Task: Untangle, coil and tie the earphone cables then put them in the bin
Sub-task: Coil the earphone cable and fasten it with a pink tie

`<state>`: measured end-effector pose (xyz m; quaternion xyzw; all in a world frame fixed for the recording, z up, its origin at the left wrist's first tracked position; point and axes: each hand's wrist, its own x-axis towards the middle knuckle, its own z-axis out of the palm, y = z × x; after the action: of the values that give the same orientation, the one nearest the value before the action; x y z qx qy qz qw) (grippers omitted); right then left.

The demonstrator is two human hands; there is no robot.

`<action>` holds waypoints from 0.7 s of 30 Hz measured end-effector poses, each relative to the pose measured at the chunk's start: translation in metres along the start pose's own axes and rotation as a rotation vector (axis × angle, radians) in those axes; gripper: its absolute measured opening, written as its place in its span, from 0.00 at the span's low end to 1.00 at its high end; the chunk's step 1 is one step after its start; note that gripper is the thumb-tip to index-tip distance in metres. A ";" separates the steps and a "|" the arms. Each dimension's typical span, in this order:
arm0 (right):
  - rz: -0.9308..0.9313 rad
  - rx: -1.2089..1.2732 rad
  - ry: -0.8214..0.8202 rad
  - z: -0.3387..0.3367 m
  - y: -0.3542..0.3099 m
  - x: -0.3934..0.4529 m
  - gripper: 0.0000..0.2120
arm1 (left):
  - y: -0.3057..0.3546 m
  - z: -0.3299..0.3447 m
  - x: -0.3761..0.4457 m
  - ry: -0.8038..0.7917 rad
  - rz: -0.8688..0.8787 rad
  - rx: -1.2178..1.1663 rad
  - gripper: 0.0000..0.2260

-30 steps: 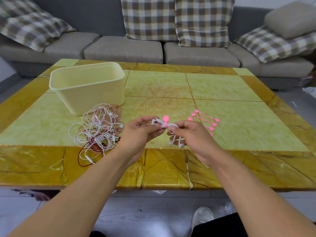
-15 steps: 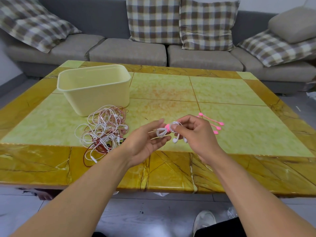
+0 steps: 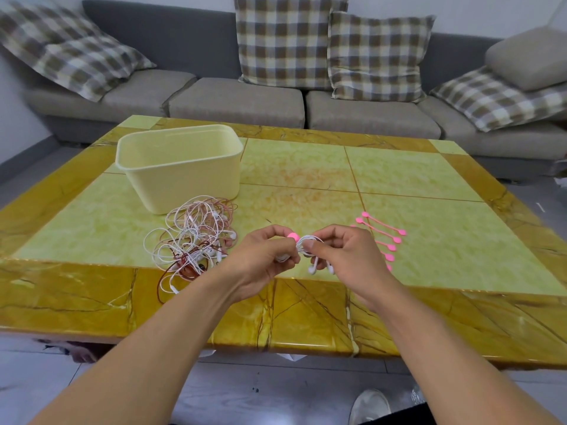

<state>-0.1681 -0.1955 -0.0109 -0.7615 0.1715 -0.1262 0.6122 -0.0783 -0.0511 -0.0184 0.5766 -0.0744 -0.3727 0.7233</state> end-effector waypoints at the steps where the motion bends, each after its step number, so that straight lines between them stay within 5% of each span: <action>1: 0.008 -0.004 -0.002 0.001 0.000 0.000 0.03 | 0.001 -0.001 0.000 0.001 0.009 0.043 0.10; 12: 0.008 -0.119 -0.009 0.021 0.006 0.007 0.02 | 0.005 -0.030 -0.004 0.012 0.106 0.383 0.19; 16: -0.061 -0.059 0.050 0.036 -0.003 0.015 0.02 | 0.016 -0.043 -0.001 0.121 0.295 0.306 0.26; 21: -0.063 0.029 0.074 0.070 -0.024 0.043 0.03 | 0.049 -0.082 0.007 0.636 0.614 0.097 0.17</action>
<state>-0.0989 -0.1467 -0.0038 -0.7523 0.1679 -0.1759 0.6123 -0.0071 0.0114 -0.0032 0.6470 -0.0336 0.0594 0.7594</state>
